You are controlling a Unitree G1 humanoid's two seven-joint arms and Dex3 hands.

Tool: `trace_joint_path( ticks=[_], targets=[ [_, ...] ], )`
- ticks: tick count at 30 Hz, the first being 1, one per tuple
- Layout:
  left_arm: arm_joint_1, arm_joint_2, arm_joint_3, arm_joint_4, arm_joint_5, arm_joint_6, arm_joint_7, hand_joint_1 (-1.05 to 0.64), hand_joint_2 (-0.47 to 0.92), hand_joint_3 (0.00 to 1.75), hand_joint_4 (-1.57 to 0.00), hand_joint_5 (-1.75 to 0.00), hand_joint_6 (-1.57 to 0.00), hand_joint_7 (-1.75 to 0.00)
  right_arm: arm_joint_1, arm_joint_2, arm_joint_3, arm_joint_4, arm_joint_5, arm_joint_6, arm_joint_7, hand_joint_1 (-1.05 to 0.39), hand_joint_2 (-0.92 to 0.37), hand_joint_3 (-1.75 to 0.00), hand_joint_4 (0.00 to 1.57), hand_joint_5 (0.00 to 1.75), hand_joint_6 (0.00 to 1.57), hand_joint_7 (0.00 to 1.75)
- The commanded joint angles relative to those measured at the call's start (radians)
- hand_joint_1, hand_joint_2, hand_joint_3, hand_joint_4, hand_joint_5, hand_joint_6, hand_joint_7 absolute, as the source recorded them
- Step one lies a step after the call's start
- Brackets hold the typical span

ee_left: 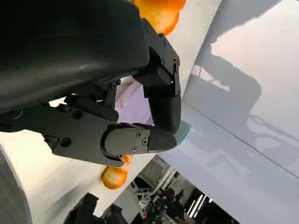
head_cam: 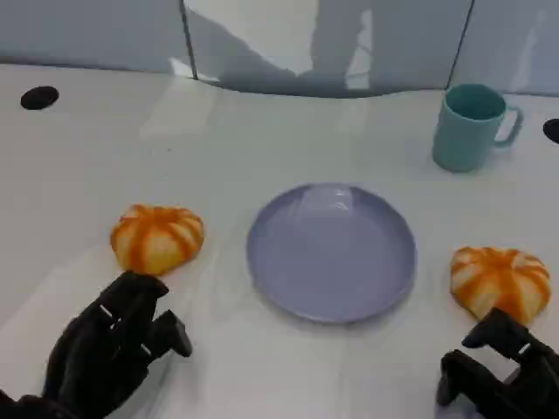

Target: Grasp the bread from the table and place it into the plate.

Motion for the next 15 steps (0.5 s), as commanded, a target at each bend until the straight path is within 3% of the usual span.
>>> trace_joint_path(
  ticks=[1,15],
  targets=[
    [-0.011,0.019,0.009,0.014,-0.006,0.002,-0.005,-0.48,0.92,0.3,-0.66,-1.75,-0.49,-1.39,0.004,-0.017,-0.007,-0.013,0.003,0.001,-0.004,-0.65,-0.92,-0.21,0.73,1.62,0.63,1.44],
    [-0.011,0.018,0.013,0.013,-0.01,0.013,-0.003,-0.47,0.92,0.3,-0.65,-1.75,-0.48,-1.35,-0.003,-0.01,-0.009,0.006,0.0,-0.023,0.0,-0.65,-0.92,-0.2,0.76,1.61,0.66,1.39]
  ],
)
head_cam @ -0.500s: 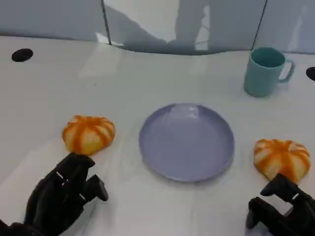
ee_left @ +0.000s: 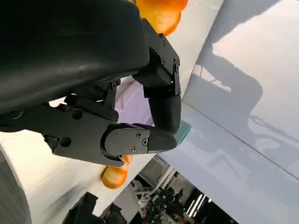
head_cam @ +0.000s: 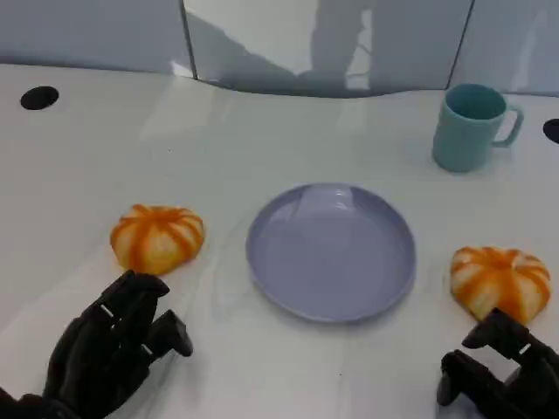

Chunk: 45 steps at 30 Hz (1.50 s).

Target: Grasp the bread from the table and place it into the plate.

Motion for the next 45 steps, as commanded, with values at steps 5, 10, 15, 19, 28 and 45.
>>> trace_joint_path(
  ticks=[5,10,15,19,28,45],
  targets=[
    [-0.004,0.015,0.009,0.005,0.002,-0.016,0.001,-0.47,0.92,0.32,-0.66,-1.75,-0.48,-1.39,-0.006,-0.012,-0.007,0.006,0.002,-0.01,-0.005,-0.66,-0.92,-0.2,0.76,1.6,0.67,1.38],
    [-0.007,0.018,0.009,0.015,0.003,-0.025,-0.004,-0.47,0.92,0.33,-0.66,-1.75,-0.48,-1.41,-0.004,-0.011,-0.006,0.001,0.002,-0.004,-0.012,-0.66,-0.92,-0.19,0.77,1.59,0.67,1.37],
    [-0.01,0.028,0.011,0.014,0.002,-0.051,-0.029,-0.49,0.92,0.33,-0.59,-1.75,-0.48,-1.31,-0.006,-0.008,-0.003,0.005,0.002,-0.011,-0.007,-0.66,-0.92,-0.2,0.76,1.59,0.67,1.36],
    [-0.01,0.035,0.006,0.005,0.014,-0.082,-0.033,-0.52,0.92,0.31,-0.53,-1.72,-0.5,-1.24,-0.009,-0.008,-0.003,0.01,0.002,-0.012,-0.004,-0.65,-0.92,-0.2,0.76,1.59,0.67,1.36],
    [-0.045,0.062,-0.035,0.019,0.243,-0.511,0.042,-0.49,0.92,0.24,-0.47,-0.9,-0.6,-0.42,-0.039,-0.004,0.001,0.038,-0.001,-0.021,0.002,-0.65,-0.92,-0.22,0.77,1.6,0.67,1.38],
    [-0.112,0.363,-0.169,-0.094,1.085,-0.869,0.609,-0.62,0.91,0.09,-0.09,-0.23,-0.26,0.0,-0.044,0.002,0.016,0.028,-0.001,-0.014,-0.002,-0.65,-0.92,-0.19,0.76,1.6,0.67,1.39]
  ],
)
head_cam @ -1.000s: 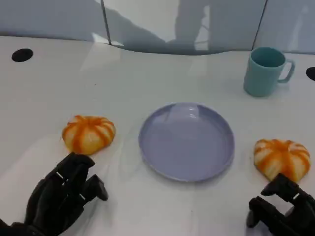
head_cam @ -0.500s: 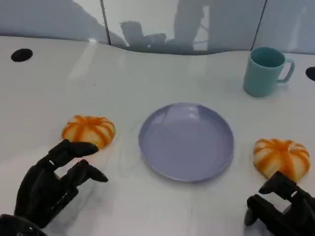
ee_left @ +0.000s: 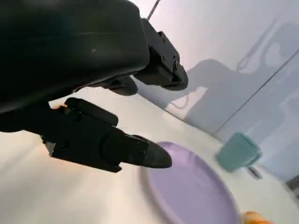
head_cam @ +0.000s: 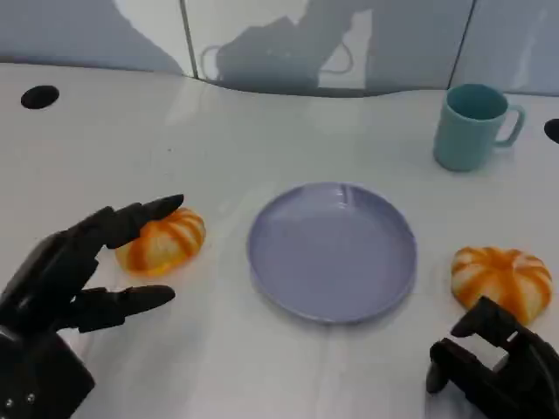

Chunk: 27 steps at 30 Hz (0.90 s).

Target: Grasp the bread from the table and place it into the plate.

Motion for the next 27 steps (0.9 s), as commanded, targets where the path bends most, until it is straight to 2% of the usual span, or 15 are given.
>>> trace_joint_path(
  ticks=[1,4,8,12,20,27],
  targets=[
    [-0.019,0.088,-0.044,-0.071,0.202,0.038,0.146,-0.64,0.91,0.06,-0.07,-0.21,-0.24,0.0,0.015,-0.004,-0.001,-0.028,0.009,0.01,-0.006,-0.64,-0.92,-0.19,0.76,1.6,0.66,1.39],
    [-0.025,0.128,-0.091,-0.128,0.323,0.12,0.189,-0.65,0.9,0.03,-0.03,-0.15,-0.18,0.0,0.02,-0.004,0.0,-0.041,0.014,0.023,-0.008,-0.65,-0.92,-0.19,0.76,1.6,0.66,1.39],
    [-0.022,0.153,-0.132,-0.161,0.353,0.182,0.217,-0.66,0.9,0.01,-0.02,-0.13,-0.16,0.0,0.022,-0.003,0.0,-0.045,0.013,0.027,-0.009,-0.66,-0.92,-0.18,0.77,1.6,0.66,1.39],
    [-0.096,0.173,-0.233,-0.113,0.469,0.292,0.233,-0.69,0.89,0.0,0.0,-0.06,-0.12,0.0,0.03,-0.004,0.003,-0.042,-0.001,-0.008,0.005,-0.65,-0.92,-0.23,0.75,1.61,0.65,1.41],
    [-0.215,0.16,-0.363,0.037,0.462,0.412,0.216,-0.66,0.88,0.01,0.0,0.0,-0.11,0.0,0.04,-0.002,0.001,-0.071,0.02,0.037,-0.016,-0.64,-0.92,-0.19,0.75,1.62,0.65,1.44],
    [-0.401,0.121,-0.522,0.321,0.523,0.499,0.24,-0.61,0.87,0.0,0.0,0.0,-0.08,0.0,0.044,-0.004,-0.001,-0.071,0.027,0.039,-0.01,-0.64,-0.92,-0.16,0.76,1.6,0.66,1.42]
  ],
)
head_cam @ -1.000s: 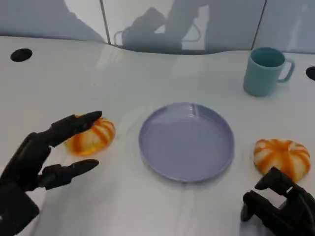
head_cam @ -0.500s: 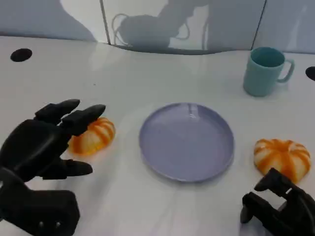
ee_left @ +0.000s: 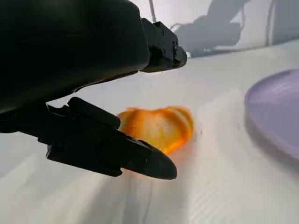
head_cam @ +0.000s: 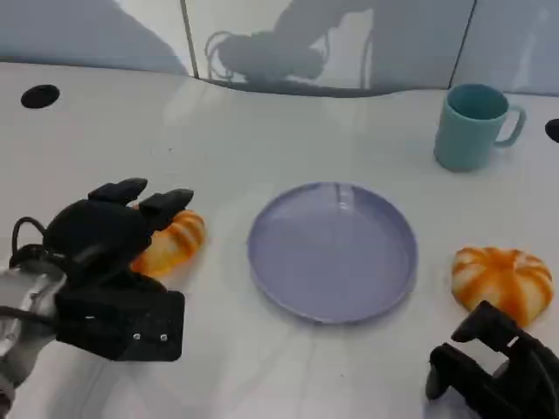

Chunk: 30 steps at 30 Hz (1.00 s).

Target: Grasp the bread from the table and place it into the plate.

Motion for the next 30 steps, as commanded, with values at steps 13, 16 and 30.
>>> trace_joint_path(
  ticks=[13,16,30],
  targets=[
    [-0.313,-0.131,-0.233,0.555,0.031,0.146,0.064,-0.58,0.86,0.0,0.0,0.0,-0.04,0.0,0.016,-0.014,-0.011,-0.025,0.013,0.012,-0.001,-0.64,-0.92,-0.21,0.77,1.6,0.65,1.42],
    [-0.338,-0.15,-0.258,0.613,0.031,0.146,0.09,-0.58,0.85,0.0,0.0,0.0,-0.04,-0.01,0.016,-0.016,-0.013,-0.027,0.015,0.015,0.002,-0.64,-0.92,-0.2,0.77,1.6,0.65,1.42],
    [-0.347,-0.2,-0.267,0.719,-0.049,0.101,0.233,-0.24,0.92,0.08,-0.76,-0.3,-0.77,-0.11,0.026,-0.019,-0.018,-0.03,0.022,0.007,0.019,-0.65,-0.92,-0.16,0.75,1.61,0.66,1.4]
  ],
)
